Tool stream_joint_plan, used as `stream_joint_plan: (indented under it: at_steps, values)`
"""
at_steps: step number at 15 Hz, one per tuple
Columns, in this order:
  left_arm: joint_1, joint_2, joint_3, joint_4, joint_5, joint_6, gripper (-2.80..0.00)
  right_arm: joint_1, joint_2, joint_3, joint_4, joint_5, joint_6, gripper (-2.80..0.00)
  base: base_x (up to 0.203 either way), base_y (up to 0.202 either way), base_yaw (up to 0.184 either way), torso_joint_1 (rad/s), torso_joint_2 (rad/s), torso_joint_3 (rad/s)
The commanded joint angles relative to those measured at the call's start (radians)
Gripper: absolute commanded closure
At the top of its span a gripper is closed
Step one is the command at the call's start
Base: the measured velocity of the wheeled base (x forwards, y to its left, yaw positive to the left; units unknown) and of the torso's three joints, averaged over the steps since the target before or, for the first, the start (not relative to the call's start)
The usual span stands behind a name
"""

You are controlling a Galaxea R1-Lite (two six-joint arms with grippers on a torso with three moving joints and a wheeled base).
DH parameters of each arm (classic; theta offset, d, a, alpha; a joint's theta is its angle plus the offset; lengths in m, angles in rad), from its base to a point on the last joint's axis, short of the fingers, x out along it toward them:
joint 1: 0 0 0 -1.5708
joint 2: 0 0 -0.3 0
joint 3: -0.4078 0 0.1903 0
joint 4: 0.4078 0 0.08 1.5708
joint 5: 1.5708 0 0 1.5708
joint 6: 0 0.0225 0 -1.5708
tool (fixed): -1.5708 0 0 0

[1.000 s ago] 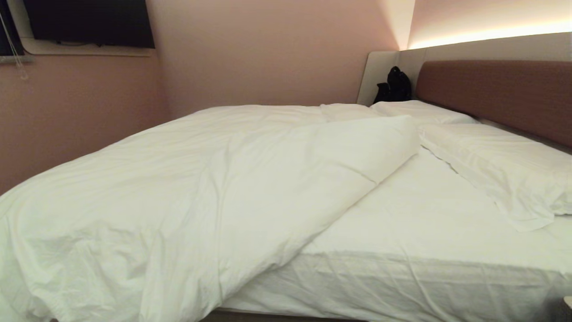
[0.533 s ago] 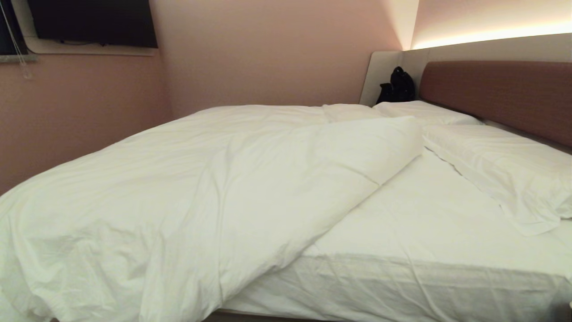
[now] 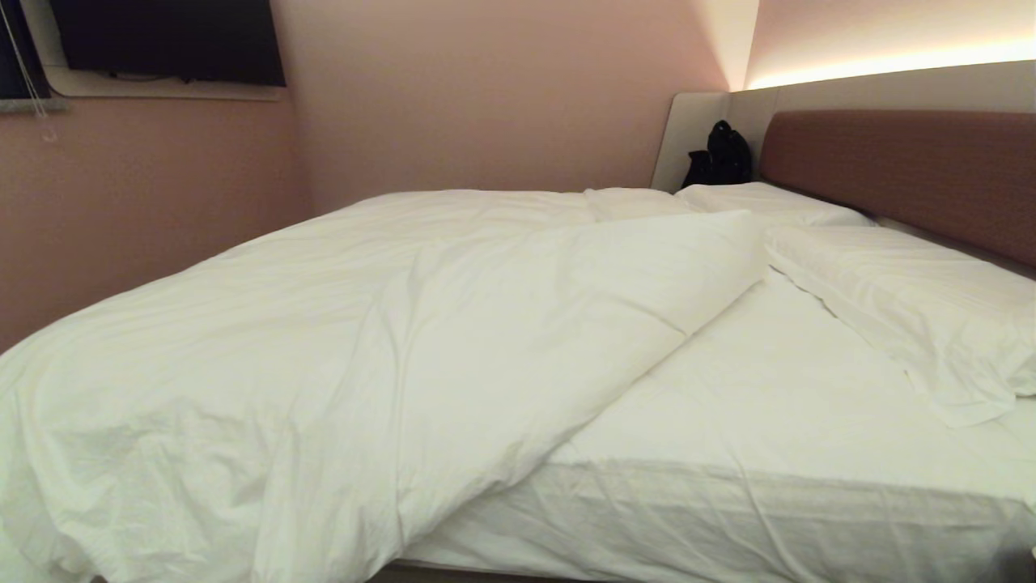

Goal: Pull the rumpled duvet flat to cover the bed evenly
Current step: Hold the folded corner of the quilt

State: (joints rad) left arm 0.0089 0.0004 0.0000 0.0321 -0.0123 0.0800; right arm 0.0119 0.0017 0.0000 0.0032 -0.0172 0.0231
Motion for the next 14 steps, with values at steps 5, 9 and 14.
stream_joint_plan:
  at_steps: [5,9,14]
  values:
    - [0.000,0.000,0.000,0.000,0.003,0.000,0.00,0.000,0.000,0.000,0.000,0.000,0.000,0.00,0.000,0.000,0.000,0.000,0.00,0.000]
    - [0.000,0.000,0.000,0.000,-0.001,0.003,0.00,0.000,0.000,0.000,0.000,0.000,0.000,0.00,0.000,0.000,0.000,0.000,0.00,0.000]
    - [-0.009,0.205,-0.340,0.058,-0.097,-0.223,0.00,0.000,0.000,0.000,0.000,0.000,0.000,0.00,0.000,0.000,0.000,0.000,0.00,0.000]
